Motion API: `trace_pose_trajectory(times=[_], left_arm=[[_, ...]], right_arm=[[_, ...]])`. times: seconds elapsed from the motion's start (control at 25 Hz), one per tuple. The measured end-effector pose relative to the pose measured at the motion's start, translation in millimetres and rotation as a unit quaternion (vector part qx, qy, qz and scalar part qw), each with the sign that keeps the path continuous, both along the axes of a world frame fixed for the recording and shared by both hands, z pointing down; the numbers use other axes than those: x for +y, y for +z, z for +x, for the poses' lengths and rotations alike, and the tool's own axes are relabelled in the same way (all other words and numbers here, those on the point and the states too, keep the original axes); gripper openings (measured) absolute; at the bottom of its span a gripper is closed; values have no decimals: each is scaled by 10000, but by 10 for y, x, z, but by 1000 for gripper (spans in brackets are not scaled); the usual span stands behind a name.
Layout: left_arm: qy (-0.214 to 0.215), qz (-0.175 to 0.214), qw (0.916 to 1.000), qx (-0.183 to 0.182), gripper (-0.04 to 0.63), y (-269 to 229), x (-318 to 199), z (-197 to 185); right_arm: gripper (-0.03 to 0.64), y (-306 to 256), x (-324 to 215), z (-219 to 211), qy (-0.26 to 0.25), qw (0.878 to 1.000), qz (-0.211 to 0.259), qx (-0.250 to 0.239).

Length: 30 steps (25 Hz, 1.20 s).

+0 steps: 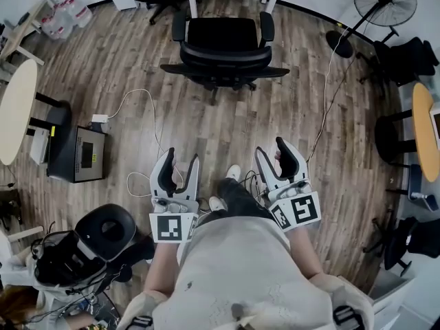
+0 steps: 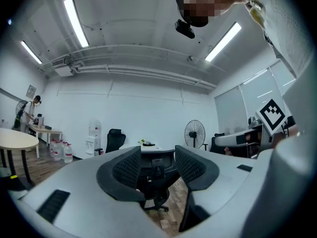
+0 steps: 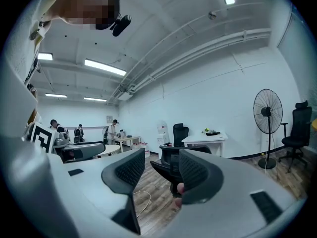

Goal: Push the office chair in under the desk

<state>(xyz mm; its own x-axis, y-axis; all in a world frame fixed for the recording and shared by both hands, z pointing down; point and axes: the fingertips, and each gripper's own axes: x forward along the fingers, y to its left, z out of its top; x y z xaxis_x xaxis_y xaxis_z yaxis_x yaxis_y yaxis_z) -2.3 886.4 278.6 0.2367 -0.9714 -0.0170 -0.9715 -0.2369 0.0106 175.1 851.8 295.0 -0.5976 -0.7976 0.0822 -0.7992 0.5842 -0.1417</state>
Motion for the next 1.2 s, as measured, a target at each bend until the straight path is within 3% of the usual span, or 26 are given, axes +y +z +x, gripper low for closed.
trace_pose_trajectory(times=[0.44,0.76,1.2], left_arm=[[16,-43,9998,-216,215,-85,-1199,33],[-109,-100,9993,-338,215,-68,-1593,255],[-235,-303,9987,-331,216,85,-2005,82]], right_arm=[[215,-33,-1220,-14,11,10000,-35,-6],[213,-3,-1677,247,-122,9999,-60,103],[224,195,-2103,215,2,9989,-316,346]])
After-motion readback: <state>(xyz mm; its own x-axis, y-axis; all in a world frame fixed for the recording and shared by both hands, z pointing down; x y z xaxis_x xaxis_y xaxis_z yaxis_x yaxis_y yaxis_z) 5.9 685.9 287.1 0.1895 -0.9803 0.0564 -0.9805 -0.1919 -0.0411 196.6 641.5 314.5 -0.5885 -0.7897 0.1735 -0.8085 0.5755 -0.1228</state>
